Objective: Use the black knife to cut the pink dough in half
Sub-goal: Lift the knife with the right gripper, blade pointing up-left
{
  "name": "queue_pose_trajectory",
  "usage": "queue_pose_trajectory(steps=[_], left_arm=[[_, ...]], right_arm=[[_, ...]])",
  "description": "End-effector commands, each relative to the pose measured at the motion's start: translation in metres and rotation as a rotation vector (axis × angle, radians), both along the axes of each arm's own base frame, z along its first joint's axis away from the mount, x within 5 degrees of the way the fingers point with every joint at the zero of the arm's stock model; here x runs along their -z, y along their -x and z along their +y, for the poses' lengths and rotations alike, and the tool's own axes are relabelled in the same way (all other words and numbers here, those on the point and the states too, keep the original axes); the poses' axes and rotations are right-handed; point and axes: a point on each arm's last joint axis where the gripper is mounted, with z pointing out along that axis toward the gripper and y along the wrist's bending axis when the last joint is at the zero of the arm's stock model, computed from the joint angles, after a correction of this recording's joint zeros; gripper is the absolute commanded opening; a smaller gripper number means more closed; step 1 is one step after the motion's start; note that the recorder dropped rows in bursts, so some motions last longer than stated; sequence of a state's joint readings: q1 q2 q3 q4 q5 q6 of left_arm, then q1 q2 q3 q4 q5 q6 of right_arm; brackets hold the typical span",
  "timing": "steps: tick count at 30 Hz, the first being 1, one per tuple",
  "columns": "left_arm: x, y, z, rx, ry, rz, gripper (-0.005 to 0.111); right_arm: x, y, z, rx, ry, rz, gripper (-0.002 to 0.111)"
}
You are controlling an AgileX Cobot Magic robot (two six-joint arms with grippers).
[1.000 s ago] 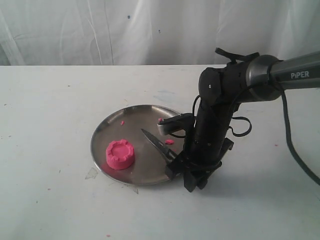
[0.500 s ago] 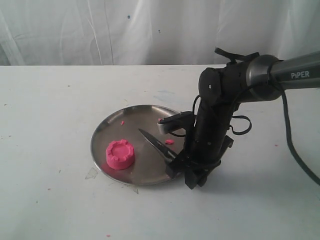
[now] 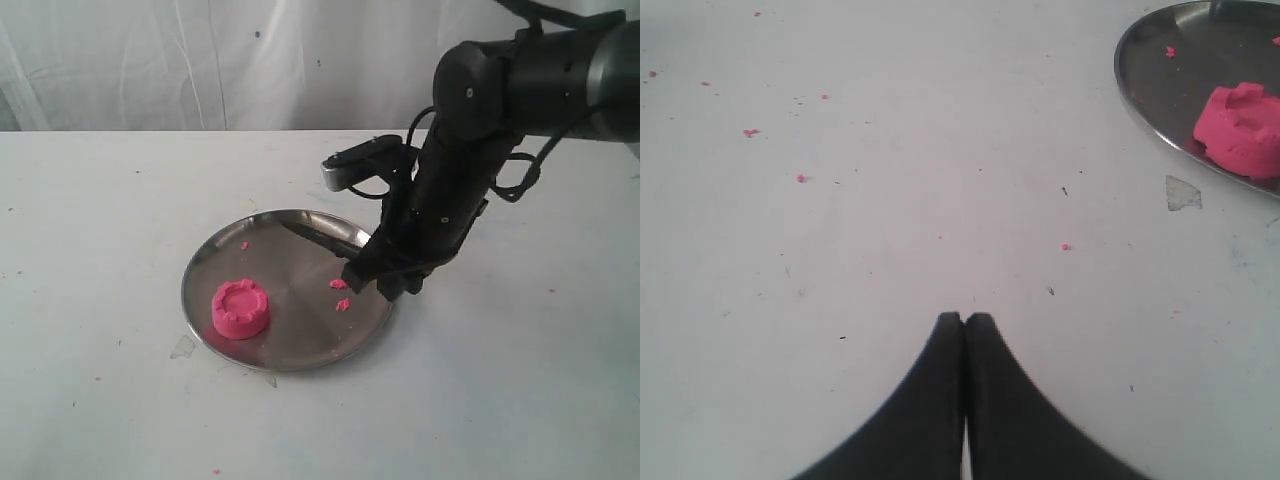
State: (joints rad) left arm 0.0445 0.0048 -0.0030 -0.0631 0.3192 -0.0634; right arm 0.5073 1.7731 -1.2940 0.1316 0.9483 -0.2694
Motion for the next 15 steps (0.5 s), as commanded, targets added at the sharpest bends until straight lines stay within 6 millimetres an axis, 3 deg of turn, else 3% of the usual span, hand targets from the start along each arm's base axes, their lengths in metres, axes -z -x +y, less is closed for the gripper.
queue_pose_trajectory(steps=[1,6,12,15], left_arm=[[0.002,0.001,-0.001,0.010,0.008,0.009,0.000],[0.002,0.001,-0.001,0.010,0.008,0.009,0.000],[0.002,0.001,-0.001,0.010,0.008,0.009,0.000],[0.002,0.001,-0.001,0.010,0.008,0.009,0.000]], right_arm=[[0.000,0.007,-0.009,0.009,0.007,-0.026,0.000],[0.002,0.025,-0.017,0.011,-0.017,-0.079,0.000],[-0.049,0.064,-0.038,0.032,-0.137,-0.262,0.000],[-0.062,0.081,-0.048,0.042,-0.200,-0.353,0.000]])
